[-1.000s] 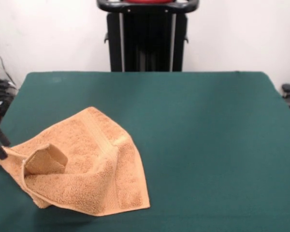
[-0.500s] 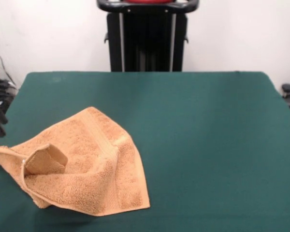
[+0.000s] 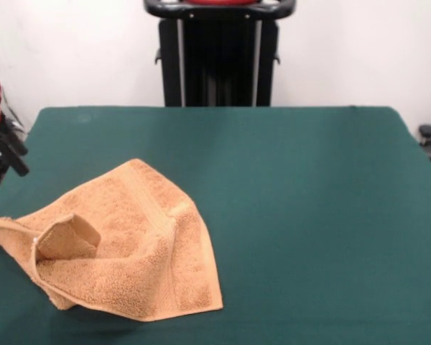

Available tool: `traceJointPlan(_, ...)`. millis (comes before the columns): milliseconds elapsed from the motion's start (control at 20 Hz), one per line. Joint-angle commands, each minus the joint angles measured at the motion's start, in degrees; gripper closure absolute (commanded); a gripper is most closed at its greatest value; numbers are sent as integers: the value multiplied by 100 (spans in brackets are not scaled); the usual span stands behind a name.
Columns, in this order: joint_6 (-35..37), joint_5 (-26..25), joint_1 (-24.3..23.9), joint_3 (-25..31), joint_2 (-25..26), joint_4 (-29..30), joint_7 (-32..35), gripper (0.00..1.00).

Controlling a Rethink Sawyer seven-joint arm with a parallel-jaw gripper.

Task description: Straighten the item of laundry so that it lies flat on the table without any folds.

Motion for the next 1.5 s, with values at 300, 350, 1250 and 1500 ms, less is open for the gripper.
traceJointPlan(300, -978, -20, 224, 1031, 301, 411, 183, 0)
traceJointPlan(350, -970, -10, 229, 1039, 309, 411, 204, 0)
traceJointPlan(1250, -172, 75, 474, 1286, 683, 716, 434, 0)
traceJointPlan(1500, 278, 62, 597, 1211, 852, 783, 341, 0)
